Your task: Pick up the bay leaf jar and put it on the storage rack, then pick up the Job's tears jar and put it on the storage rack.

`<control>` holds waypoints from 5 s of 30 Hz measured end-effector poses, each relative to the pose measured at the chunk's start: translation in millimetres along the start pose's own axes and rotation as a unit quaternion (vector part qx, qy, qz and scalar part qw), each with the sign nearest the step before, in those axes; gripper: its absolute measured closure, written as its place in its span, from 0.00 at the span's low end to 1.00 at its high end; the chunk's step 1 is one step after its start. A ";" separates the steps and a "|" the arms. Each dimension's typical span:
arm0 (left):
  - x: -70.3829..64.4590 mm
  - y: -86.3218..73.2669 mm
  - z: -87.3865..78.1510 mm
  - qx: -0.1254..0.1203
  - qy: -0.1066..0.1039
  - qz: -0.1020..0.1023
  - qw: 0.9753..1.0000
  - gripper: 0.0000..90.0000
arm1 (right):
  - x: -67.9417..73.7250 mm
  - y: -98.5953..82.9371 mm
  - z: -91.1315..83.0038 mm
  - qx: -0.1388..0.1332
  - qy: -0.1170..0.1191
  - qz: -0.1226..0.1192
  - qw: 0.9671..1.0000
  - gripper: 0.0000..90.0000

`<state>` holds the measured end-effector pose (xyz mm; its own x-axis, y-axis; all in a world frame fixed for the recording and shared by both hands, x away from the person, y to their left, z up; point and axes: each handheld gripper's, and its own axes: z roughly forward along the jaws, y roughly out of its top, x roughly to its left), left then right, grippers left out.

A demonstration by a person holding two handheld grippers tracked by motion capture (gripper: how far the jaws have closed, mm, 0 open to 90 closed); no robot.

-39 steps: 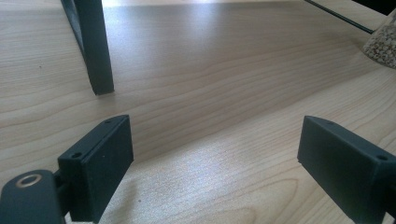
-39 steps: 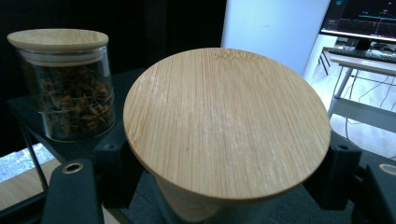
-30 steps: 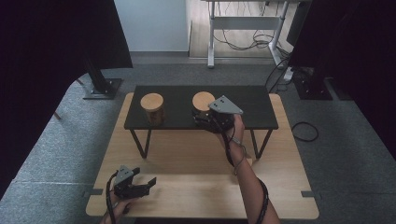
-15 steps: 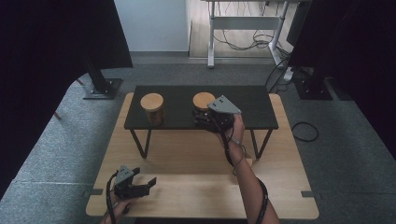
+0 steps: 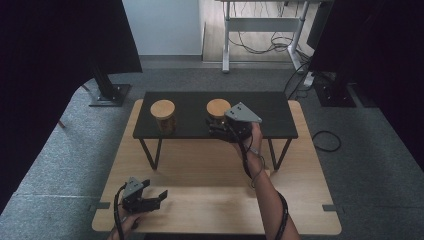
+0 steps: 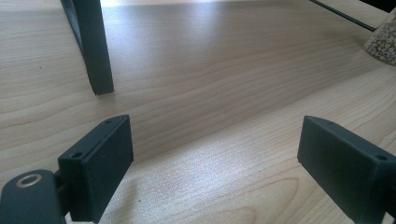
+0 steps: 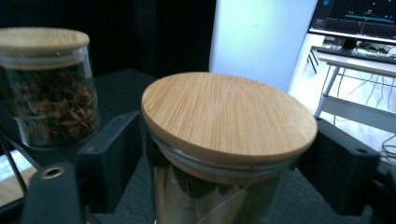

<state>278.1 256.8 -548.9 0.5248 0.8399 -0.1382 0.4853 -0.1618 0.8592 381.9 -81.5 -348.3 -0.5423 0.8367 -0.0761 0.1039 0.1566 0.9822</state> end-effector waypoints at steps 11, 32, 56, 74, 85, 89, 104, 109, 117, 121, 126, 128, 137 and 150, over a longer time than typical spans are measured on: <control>-0.3 0.1 0.3 0.001 0.002 0.001 1.000 0.11 | 3.0 -4.3 -9.7 -0.003 0.008 -0.003 1.000 0.11; -0.9 0.3 0.7 0.003 0.004 0.002 1.000 0.11 | -0.1 -18.6 -39.2 -0.024 0.019 0.018 0.999 0.10; -2.5 0.1 0.9 0.005 0.009 0.005 1.000 0.11 | 13.1 -47.0 -88.8 -0.057 0.050 0.032 0.997 0.11; -2.9 0.2 0.8 0.007 0.012 0.008 1.000 0.11 | 22.5 -101.4 -131.1 -0.050 0.046 0.050 0.996 0.11; -3.2 0.2 1.0 0.008 0.014 0.009 1.000 0.11 | 21.0 -132.3 -139.8 -0.022 0.040 0.064 0.997 0.12; -3.2 0.2 0.9 0.007 0.014 0.009 1.000 0.11 | 22.4 -141.9 -138.7 -0.007 0.040 0.066 0.997 0.12; -3.6 0.0 0.8 0.007 0.013 0.009 1.000 0.11 | 30.0 -168.8 -129.0 0.039 0.046 0.071 0.996 0.12; -3.4 0.1 0.8 0.009 0.013 0.010 1.000 0.11 | 28.8 -170.4 -131.4 0.040 0.042 0.072 0.996 0.12; -3.5 0.1 0.8 0.008 0.012 0.010 1.000 0.11 | 22.8 -175.8 -140.0 0.043 0.038 0.078 0.995 0.12; -3.7 0.0 0.9 0.007 0.012 0.009 1.000 0.11 | 19.6 -178.5 -143.1 0.045 0.035 0.079 0.995 0.12; -3.8 0.0 0.9 0.007 0.012 0.010 1.000 0.10 | 15.0 -183.0 -148.3 0.046 0.034 0.088 0.994 0.12; -3.7 0.1 0.9 0.008 0.012 0.011 1.000 0.10 | 14.3 -184.2 -150.2 0.046 0.035 0.087 0.995 0.12; -3.7 0.2 1.1 0.009 0.011 0.012 1.000 0.10 | 3.5 -192.1 -160.7 0.048 0.026 0.093 0.994 0.12; -4.0 0.3 1.3 0.011 0.011 0.015 1.000 0.10 | -17.4 -210.2 -171.4 0.072 -0.007 0.089 0.993 0.11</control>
<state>277.0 252.7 -548.8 0.5241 0.8454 -0.1026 0.4861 -0.1980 0.8512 226.6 -218.9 -524.0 -0.4928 0.8652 0.0927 0.3163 0.0789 0.9454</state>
